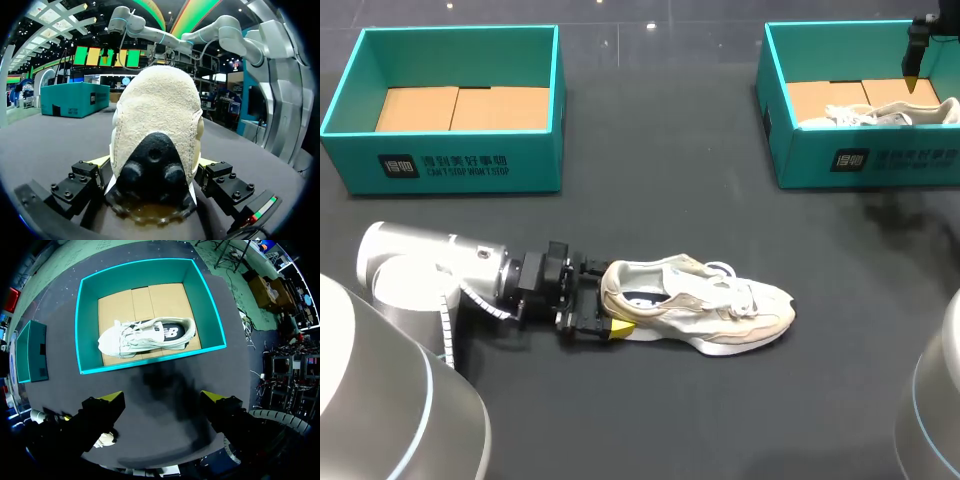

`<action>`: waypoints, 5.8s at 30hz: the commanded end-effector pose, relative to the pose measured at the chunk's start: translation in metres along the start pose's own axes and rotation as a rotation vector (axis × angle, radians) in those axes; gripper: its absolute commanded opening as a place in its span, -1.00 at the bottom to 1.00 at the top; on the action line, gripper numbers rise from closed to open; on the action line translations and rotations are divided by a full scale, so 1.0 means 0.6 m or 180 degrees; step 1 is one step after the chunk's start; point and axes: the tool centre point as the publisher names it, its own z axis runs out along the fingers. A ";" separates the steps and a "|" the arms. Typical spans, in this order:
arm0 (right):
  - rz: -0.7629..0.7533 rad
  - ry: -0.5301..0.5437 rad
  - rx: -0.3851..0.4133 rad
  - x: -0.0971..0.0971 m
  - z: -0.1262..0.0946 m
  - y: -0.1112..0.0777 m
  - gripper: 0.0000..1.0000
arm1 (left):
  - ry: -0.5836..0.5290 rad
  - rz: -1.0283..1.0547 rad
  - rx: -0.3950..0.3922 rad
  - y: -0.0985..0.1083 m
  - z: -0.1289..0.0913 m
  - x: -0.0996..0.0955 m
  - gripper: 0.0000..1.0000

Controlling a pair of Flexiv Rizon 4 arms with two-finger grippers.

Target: Take the shoe out of the shoebox, open the shoe tongue, remove and reinsert the insole, then place the shoe into the shoebox

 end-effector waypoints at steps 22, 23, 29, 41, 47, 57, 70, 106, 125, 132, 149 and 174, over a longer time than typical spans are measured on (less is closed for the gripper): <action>0.0001 0.0002 -0.0004 0.000 0.000 -0.001 1.00 | 0.0051 0.0058 0.0003 -0.007 0.015 0.006 0.58; 0.0001 0.0002 -0.0004 0.000 0.000 -0.001 1.00 | 0.0058 0.0054 0.0000 -0.006 0.016 0.007 0.51; 0.0001 0.0002 -0.0004 0.000 0.000 -0.001 1.00 | 0.0085 0.0046 -0.0013 -0.004 0.020 0.009 0.76; 0.0001 0.0002 -0.0004 0.000 0.000 -0.001 1.00 | 0.0062 0.0028 -0.0019 -0.001 0.025 0.011 -0.23; 0.0001 0.0002 -0.0004 0.000 0.000 -0.001 1.00 | 0.0037 0.0040 -0.0016 -0.002 0.025 0.012 -1.00; 0.0001 0.0002 -0.0004 0.000 0.000 -0.001 1.00 | 0.0033 0.0044 -0.0016 -0.003 0.019 0.015 -1.00; 0.0038 0.0009 0.0010 0.011 -0.006 -0.008 1.00 | 0.0033 0.0044 -0.0016 -0.003 0.019 0.015 -1.00; 0.0147 -0.0019 -0.0089 0.316 -0.061 -0.280 1.00 | 0.0033 0.0044 -0.0016 -0.003 0.019 0.015 -1.00; 0.0121 -0.0241 -0.0133 0.401 -0.052 -0.345 1.00 | 0.0033 0.0044 -0.0016 -0.003 0.019 0.015 -1.00; 0.0038 -0.0367 -0.0017 0.463 -0.033 -0.414 1.00 | 0.0033 0.0044 -0.0016 -0.003 0.019 0.015 -1.00; 0.0094 -0.0248 0.0203 0.530 0.003 -0.476 1.00 | 0.0033 0.0044 -0.0016 -0.003 0.019 0.015 -1.00; -0.0483 -0.0722 0.0289 0.613 0.098 -0.518 1.00 | 0.0033 0.0044 -0.0016 -0.003 0.019 0.015 -1.00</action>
